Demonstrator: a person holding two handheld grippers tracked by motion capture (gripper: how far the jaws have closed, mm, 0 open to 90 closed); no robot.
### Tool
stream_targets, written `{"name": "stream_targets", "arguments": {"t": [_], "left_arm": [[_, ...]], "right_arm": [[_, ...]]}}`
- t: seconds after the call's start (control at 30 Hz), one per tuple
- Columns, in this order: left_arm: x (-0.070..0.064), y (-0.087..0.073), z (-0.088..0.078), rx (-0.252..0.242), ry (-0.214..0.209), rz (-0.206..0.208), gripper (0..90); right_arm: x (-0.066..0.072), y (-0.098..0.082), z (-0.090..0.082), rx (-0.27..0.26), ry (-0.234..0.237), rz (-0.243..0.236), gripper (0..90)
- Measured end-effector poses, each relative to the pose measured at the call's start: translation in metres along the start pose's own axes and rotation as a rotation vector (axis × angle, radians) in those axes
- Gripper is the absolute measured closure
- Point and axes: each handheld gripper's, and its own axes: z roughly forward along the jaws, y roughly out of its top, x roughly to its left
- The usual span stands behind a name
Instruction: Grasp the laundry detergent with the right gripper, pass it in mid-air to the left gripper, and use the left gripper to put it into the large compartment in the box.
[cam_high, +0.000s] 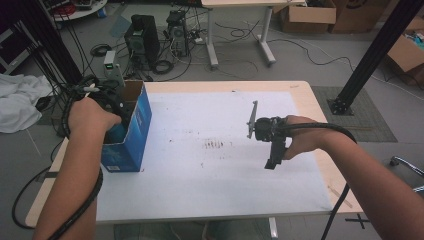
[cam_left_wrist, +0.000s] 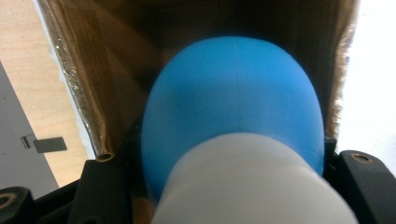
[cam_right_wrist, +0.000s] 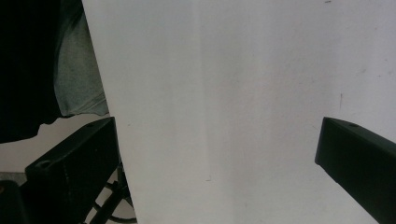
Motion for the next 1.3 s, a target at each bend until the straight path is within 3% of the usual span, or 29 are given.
{"name": "stream_targets", "arguments": {"t": [0.37, 0.63, 1.3], "left_arm": [[0.009, 0.001, 0.020, 0.017, 0.008, 0.000, 39.2], [0.010, -0.002, 0.021, -0.012, 0.004, 0.005, 39.1], [0.009, -0.006, 0.020, -0.031, -0.003, 0.029, 36.5]], "right_arm": [[-0.003, 0.002, 0.003, -0.006, -0.003, -0.002, 0.0], [-0.003, 0.005, 0.004, -0.006, -0.005, -0.003, 0.0], [-0.005, 0.007, 0.002, -0.016, -0.028, -0.005, 0.0]]}}
